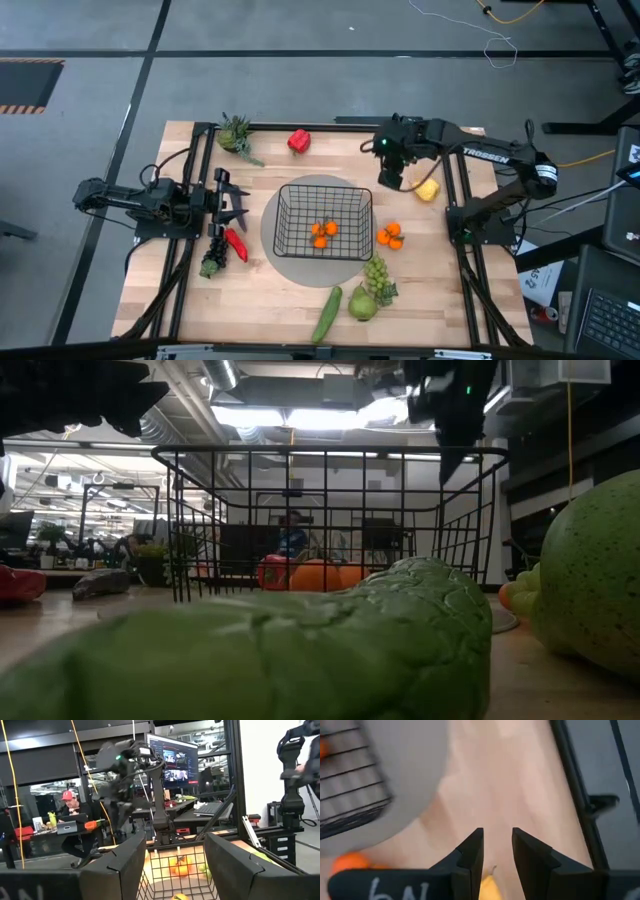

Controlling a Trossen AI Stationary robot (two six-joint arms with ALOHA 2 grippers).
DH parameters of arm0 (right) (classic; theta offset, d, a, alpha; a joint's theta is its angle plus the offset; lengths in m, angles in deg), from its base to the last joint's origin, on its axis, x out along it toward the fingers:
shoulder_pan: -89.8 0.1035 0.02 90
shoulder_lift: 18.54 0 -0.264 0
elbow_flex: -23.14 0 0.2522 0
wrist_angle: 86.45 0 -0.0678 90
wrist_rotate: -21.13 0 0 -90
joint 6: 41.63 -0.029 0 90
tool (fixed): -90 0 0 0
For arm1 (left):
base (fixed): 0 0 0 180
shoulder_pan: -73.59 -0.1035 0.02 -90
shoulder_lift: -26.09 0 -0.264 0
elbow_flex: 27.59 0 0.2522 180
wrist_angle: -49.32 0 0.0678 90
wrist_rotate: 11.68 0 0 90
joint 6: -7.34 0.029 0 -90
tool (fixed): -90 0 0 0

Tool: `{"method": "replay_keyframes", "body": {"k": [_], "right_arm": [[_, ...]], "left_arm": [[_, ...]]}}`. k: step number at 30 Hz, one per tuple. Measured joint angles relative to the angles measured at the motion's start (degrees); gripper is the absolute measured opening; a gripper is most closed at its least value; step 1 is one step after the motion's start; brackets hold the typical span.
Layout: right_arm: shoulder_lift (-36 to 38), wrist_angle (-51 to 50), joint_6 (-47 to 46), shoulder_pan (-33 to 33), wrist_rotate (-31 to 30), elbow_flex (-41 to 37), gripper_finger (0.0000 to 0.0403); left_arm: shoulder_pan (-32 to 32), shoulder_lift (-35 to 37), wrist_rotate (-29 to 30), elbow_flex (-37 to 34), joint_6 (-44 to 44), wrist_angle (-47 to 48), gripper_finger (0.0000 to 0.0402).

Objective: Build produce basket
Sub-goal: Put the yellow pear into the black wire basket

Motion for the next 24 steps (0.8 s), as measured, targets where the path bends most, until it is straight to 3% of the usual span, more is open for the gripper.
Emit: {"method": "replay_keyframes", "body": {"k": [10,13,24], "right_arm": [[0.0,13.19,-1.75,-11.42,-0.07,-16.08,0.0103],[-0.02,15.25,-6.22,-11.84,-0.04,-20.83,0.0103],[-0.09,19.95,-6.49,-11.82,-0.01,-28.96,0.0106]], "left_arm": [[0.0,0.01,0.0,0.0,0.04,0.07,0.0197],[-0.02,0.01,0.0,0.0,0.07,0.07,0.0197],[-0.01,0.01,0.04,0.0,0.52,0.04,0.0197]]}}
